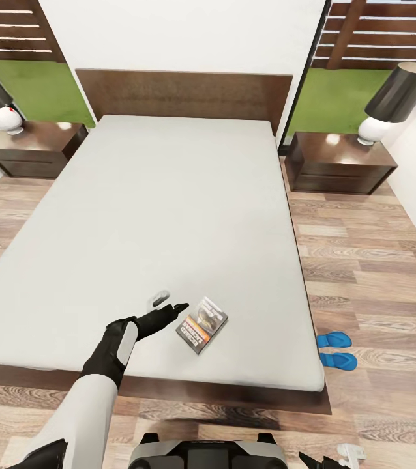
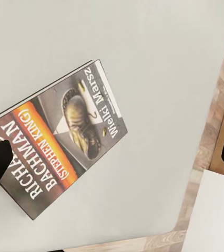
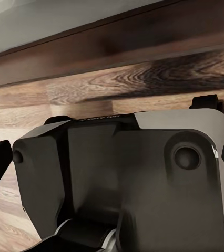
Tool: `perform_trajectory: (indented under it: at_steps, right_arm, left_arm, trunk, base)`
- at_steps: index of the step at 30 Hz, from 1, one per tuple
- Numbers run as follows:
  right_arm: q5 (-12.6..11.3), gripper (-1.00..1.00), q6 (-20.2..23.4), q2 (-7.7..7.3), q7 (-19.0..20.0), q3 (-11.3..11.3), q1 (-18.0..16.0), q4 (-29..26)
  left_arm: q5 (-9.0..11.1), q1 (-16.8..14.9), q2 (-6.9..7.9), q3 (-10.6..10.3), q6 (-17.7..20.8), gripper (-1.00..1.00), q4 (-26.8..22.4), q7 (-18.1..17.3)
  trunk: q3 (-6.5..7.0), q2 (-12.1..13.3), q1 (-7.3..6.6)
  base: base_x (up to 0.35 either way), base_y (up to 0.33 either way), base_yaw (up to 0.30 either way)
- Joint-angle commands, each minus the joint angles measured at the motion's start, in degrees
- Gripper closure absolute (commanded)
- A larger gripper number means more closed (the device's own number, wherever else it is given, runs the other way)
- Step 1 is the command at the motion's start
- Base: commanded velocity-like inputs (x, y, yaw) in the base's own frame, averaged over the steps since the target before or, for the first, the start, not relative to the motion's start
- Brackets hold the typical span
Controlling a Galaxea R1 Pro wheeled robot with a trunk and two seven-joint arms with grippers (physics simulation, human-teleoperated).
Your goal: In the bedroom, move the book from the bed onto either nightstand, and place the two sandals side by side next to the bed.
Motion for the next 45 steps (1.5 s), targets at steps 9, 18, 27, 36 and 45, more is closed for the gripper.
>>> perform_trajectory:
  at_steps: [9,18,27,36,45]
  right_arm:
    - [-0.18,-1.0,-0.15,0.02,-3.06,0.15,-0.04,0.1]
    - [-0.18,-1.0,-0.15,0.13,-5.0,0.32,-0.04,0.1]
    - [-0.18,-1.0,-0.49,0.0,-5.12,0.36,-0.04,0.1]
    - [-0.18,-1.0,-0.84,-0.02,-5.13,0.41,-0.04,0.1]
    - [-0.2,-1.0,-0.85,-0.02,-5.13,0.4,-0.03,0.1]
  left_arm:
    - [0.19,-0.05,-0.07,0.33,0.51,-1.0,-0.04,-0.33]
    - [0.19,-0.05,-0.07,0.33,0.53,-1.0,-0.04,-0.38]
    - [0.19,-0.05,-0.07,0.33,0.53,-1.0,-0.04,-0.37]
    - [0.19,-0.05,-0.07,0.33,0.53,-1.0,-0.04,-0.42]
    - [0.19,-0.05,-0.07,0.33,0.53,-1.0,-0.04,-0.42]
  trunk:
    - [-0.07,-0.09,0.03]
    - [-1.51,-3.3,1.79]
    - [-3.12,-6.91,3.76]
    - [-4.74,-10.52,5.74]
    - [-6.36,-14.13,7.72]
  base:
    - [0.0,0.0,0.0]
    - [0.0,0.0,0.0]
    - [0.0,0.0,0.0]
    - [0.0,0.0,0.0]
    - [0.0,0.0,0.0]
